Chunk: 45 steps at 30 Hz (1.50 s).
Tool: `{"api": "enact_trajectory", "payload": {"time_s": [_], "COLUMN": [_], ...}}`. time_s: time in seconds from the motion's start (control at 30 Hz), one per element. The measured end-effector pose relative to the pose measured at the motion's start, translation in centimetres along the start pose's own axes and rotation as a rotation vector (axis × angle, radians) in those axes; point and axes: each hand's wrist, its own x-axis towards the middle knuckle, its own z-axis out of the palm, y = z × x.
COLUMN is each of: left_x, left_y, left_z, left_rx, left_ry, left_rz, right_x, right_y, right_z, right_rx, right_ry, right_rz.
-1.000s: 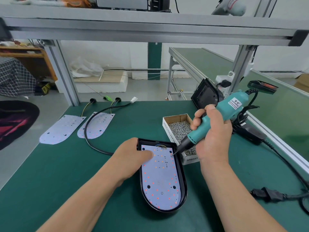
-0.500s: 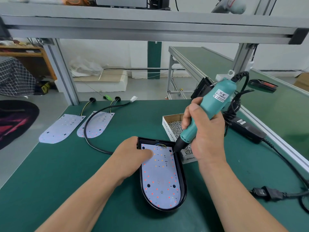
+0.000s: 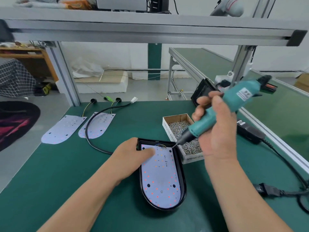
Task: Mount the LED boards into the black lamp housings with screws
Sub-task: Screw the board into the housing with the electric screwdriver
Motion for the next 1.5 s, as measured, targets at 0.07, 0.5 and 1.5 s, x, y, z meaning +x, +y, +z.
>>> {"api": "enact_trajectory", "payload": {"time_s": [0.07,0.5,1.5], "left_x": [-0.2,-0.7,-2.0], "left_y": [0.2,1.7,2.4], "left_z": [-0.6,-3.0,-2.4], "left_rx": [0.015,-1.265,-1.106], "left_ry": [0.066,-0.068,-0.154], "left_rz": [-0.040,0.012,-0.075], "right_x": [-0.2,-2.3,-2.3], "right_y": [0.2,2.4,1.3], "right_z": [-0.3,1.6,2.1], "right_rx": [0.053,0.197,0.275], "right_ry": [0.087,0.120,0.197], "right_rz": [0.053,0.234,0.242]}}
